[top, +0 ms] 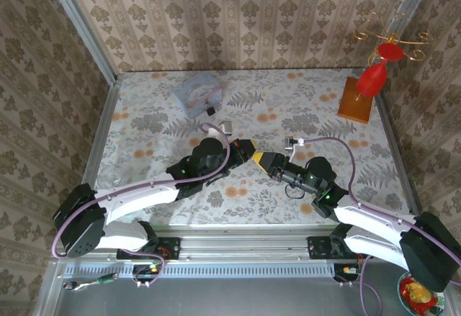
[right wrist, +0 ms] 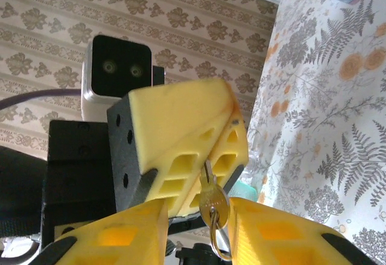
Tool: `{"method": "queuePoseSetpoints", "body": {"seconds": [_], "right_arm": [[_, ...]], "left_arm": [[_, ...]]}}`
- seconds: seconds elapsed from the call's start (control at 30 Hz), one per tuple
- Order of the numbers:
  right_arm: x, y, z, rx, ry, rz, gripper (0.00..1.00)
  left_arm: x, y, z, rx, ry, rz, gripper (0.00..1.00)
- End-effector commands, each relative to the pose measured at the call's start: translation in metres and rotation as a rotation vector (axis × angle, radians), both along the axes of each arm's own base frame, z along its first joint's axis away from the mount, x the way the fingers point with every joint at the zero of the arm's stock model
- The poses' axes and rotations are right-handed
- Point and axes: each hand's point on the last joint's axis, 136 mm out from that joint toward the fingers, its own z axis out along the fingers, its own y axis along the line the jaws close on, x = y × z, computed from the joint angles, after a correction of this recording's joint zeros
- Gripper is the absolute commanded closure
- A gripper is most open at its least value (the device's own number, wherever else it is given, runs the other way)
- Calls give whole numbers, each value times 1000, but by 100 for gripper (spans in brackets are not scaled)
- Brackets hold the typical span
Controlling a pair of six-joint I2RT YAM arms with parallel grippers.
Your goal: Unlock the padlock with the key
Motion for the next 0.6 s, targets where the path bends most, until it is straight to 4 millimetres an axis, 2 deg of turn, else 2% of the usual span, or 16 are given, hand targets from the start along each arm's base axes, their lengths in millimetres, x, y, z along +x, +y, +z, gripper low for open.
{"method": "queuePoseSetpoints", "body": {"seconds": [0.0, 0.27, 0.43, 0.57], "right_arm": [[-2, 3, 13, 45, -31, 4, 69], [1, -7, 11, 38, -26, -58, 85], [4, -6, 14, 23, -24, -64, 100], [7, -5, 4, -19, 0, -72, 100]], "left_arm": [[-4, -2, 11, -55, -16, -12, 100], [-6, -3, 10, -69, -14, -18, 100], [-6, -4, 10, -72, -23, -25, 100], [-6, -3, 9, -19, -47, -28, 99]]}}
